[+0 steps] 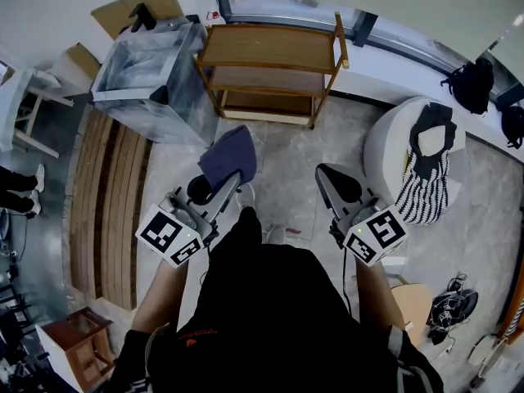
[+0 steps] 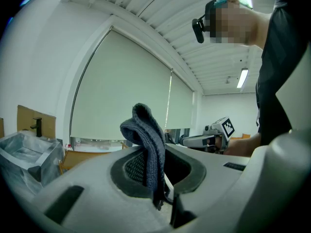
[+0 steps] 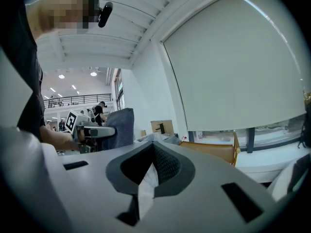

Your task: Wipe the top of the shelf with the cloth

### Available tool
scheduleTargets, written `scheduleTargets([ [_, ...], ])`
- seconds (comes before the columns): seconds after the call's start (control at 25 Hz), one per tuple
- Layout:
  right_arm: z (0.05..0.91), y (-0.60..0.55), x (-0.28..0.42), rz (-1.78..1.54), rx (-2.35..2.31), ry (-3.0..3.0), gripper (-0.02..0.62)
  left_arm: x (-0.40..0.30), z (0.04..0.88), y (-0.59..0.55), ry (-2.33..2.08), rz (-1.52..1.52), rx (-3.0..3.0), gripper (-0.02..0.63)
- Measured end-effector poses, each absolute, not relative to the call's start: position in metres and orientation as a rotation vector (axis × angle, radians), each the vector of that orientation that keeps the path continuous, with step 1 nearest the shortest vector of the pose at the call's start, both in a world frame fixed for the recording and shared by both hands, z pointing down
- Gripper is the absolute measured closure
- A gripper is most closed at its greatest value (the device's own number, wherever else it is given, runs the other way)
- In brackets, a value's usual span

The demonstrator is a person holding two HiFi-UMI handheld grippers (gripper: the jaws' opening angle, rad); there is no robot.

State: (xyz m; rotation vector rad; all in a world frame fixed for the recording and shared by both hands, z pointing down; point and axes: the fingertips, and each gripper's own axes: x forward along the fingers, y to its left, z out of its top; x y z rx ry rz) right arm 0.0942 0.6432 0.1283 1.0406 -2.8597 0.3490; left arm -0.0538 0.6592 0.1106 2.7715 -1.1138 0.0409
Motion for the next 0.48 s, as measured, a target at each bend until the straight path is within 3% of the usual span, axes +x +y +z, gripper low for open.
scheduleTargets([
  [0.48, 0.14, 0.601, 0.084, 0.361, 1.032, -2.822, 0.591, -0.066, 0.123, 0.612, -1.106, 0.017, 2.749, 0.549],
])
